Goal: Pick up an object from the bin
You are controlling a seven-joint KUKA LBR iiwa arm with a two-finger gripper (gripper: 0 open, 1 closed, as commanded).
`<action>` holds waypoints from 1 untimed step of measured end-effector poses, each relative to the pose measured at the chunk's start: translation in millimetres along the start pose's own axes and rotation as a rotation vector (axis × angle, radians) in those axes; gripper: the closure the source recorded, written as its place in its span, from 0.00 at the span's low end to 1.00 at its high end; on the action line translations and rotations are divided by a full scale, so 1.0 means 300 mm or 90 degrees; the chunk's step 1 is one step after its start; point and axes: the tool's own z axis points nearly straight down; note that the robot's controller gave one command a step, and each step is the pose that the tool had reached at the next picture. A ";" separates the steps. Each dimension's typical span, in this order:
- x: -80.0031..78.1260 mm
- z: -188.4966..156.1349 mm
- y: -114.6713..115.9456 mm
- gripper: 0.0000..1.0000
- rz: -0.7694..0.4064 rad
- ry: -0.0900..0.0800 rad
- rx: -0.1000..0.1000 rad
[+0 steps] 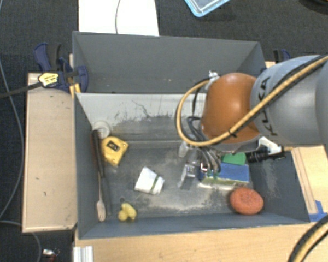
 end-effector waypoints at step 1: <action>-0.024 0.082 0.024 0.00 -0.042 0.000 0.000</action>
Offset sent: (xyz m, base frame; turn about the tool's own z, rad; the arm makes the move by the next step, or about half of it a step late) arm 0.0637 -0.0637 -0.0525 -0.0943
